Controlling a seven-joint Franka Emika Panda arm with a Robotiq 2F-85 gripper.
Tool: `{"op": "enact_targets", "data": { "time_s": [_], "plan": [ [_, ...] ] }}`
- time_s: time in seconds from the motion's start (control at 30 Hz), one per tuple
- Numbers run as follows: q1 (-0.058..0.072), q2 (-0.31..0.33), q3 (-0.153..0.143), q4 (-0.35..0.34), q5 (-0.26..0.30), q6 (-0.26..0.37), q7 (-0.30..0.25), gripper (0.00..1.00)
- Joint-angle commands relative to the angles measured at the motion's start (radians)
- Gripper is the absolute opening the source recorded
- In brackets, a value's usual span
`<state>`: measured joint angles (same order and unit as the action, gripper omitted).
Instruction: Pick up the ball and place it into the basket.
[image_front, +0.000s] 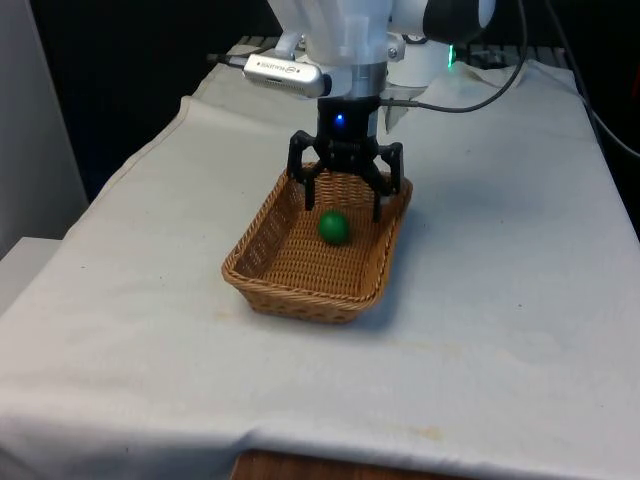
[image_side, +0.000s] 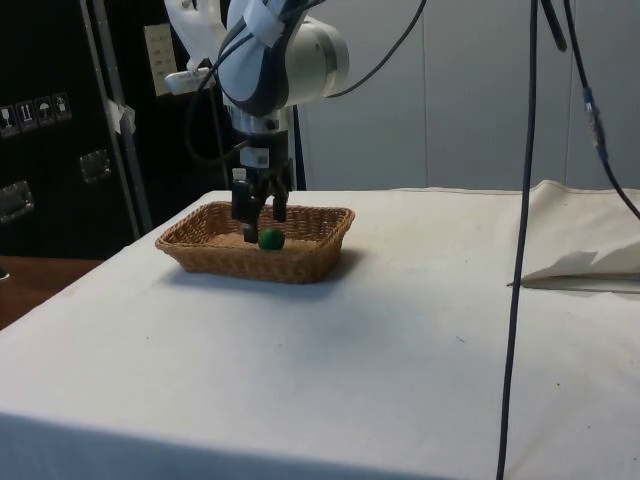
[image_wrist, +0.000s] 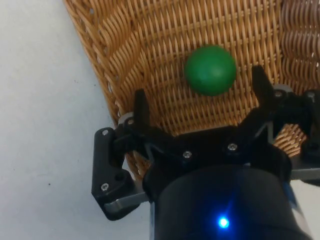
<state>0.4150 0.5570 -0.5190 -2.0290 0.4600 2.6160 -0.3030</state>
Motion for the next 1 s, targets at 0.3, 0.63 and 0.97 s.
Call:
{"op": "enact_targets", "data": {
  "time_s": [0.3,0.63,0.97],
  "plan": [
    [0.011,-0.046,-0.022,-0.012,-0.017,-0.025,0.001,1.00],
    [0.018,-0.131,-0.040,-0.038,-0.064,-0.062,0.010,1.00],
    [0.027,-0.206,-0.035,-0.074,-0.119,-0.080,0.014,1.00]
  ]
}}
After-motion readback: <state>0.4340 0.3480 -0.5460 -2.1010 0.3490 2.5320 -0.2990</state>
